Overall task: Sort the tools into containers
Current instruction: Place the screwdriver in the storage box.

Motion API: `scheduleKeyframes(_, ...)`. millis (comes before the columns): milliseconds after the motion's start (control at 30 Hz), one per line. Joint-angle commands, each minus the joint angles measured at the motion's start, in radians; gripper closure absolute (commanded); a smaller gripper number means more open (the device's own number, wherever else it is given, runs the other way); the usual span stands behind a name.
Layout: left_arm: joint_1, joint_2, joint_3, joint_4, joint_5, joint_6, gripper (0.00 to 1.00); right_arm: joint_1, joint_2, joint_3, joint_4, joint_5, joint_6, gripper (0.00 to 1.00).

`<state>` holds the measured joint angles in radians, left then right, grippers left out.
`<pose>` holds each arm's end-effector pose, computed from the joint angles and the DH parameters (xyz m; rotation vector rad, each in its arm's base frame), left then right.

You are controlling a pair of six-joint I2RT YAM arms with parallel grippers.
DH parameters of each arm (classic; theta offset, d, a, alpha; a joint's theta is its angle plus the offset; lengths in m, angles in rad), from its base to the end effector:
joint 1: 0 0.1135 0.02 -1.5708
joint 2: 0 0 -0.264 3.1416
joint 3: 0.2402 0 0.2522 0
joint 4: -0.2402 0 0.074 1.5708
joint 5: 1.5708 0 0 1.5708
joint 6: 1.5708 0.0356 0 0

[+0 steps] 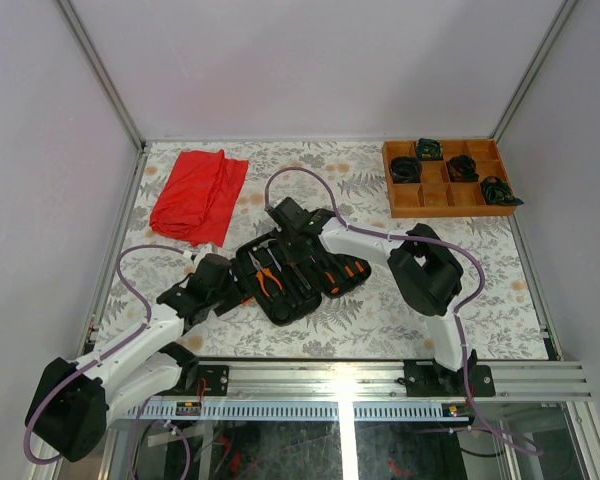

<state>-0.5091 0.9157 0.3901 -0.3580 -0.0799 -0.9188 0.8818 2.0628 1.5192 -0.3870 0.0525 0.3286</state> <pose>0.1504 -0.0807 0.1672 -0.5487 2.4637 -0.5151 0.2881 0.3468 0.1830 -0.6759 2.4624 0.4264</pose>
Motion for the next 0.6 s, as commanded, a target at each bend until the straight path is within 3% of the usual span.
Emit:
scheduleKeyframes(0,0.006,-0.012,-0.01,0.037,0.009,0.005,0.34,0.005,0.02,0.046,-0.032,0.036,0.011,0.85)
scheduleKeyframes(233,0.008,-0.011,-0.002,0.031,0.0,0.014,0.34,0.004,-0.033,0.042,-0.036,0.045,0.007,0.65)
scheduleKeyframes(567,0.015,-0.005,0.01,0.027,-0.002,0.027,0.34,0.003,-0.153,0.015,-0.045,0.073,-0.025,0.62)
